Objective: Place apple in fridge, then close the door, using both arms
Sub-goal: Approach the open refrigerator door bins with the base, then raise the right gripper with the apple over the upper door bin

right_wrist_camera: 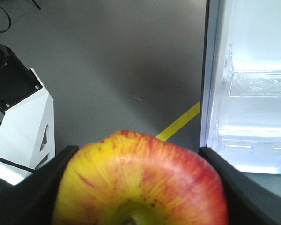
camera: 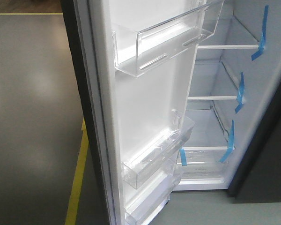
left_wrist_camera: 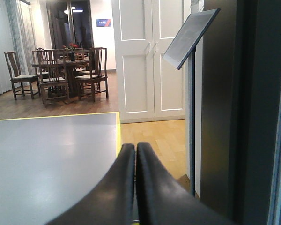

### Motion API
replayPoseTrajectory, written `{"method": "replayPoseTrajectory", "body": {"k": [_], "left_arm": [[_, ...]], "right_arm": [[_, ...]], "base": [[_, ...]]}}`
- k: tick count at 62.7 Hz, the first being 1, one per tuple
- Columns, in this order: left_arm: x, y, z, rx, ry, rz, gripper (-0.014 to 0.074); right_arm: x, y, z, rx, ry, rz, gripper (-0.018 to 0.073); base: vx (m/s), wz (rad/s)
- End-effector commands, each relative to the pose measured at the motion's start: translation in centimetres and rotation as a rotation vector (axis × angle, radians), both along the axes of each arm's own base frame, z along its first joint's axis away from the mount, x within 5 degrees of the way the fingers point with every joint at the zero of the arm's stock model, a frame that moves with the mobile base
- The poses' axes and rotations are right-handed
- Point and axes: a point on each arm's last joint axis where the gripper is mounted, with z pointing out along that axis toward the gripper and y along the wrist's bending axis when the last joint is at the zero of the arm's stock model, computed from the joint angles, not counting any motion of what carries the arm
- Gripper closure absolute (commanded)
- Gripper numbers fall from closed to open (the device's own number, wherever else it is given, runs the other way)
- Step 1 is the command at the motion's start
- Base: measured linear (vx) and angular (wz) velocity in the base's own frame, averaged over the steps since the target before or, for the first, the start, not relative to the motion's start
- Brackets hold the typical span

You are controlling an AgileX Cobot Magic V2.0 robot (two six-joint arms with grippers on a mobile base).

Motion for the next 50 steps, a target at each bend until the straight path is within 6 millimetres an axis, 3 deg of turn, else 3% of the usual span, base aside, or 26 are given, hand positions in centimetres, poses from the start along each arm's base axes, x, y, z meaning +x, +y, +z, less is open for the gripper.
{"method": "replayPoseTrajectory", "body": {"k": [1,50], "left_arm": [[-0.07,-0.07,-0.16,-0.012,-0.065,-0.01,0.0603],[-0.07,-0.07,-0.16,-0.012,-0.065,-0.01,0.0603]], "right_arm": [[0.19,0.23,1.28,0.071,-0.038,-0.015,0.0239],[0.19,0.23,1.28,0.071,-0.038,-0.015,0.0239]], "base": [[0.06,-0.01],[0.07,-0.01]]}}
